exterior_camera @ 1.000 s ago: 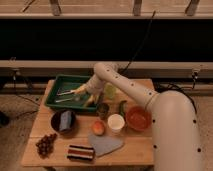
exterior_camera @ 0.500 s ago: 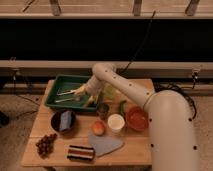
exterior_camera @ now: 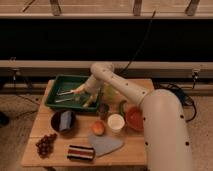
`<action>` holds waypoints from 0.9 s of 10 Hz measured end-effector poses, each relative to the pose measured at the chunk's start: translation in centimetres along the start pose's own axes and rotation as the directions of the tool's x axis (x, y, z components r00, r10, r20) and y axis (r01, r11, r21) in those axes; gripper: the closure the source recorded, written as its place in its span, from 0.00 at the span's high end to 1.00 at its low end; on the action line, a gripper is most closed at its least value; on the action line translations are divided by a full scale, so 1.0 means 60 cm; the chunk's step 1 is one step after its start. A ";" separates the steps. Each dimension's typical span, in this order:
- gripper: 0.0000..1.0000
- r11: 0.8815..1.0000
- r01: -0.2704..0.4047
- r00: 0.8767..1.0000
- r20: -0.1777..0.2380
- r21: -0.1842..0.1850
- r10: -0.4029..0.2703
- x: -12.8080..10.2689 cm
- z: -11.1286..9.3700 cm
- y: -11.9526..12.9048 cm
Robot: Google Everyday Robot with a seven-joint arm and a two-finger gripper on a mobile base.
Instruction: Place banana in red bowl
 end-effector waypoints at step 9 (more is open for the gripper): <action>0.70 0.998 0.043 0.999 -0.027 -0.042 -0.044 0.027 0.004 0.005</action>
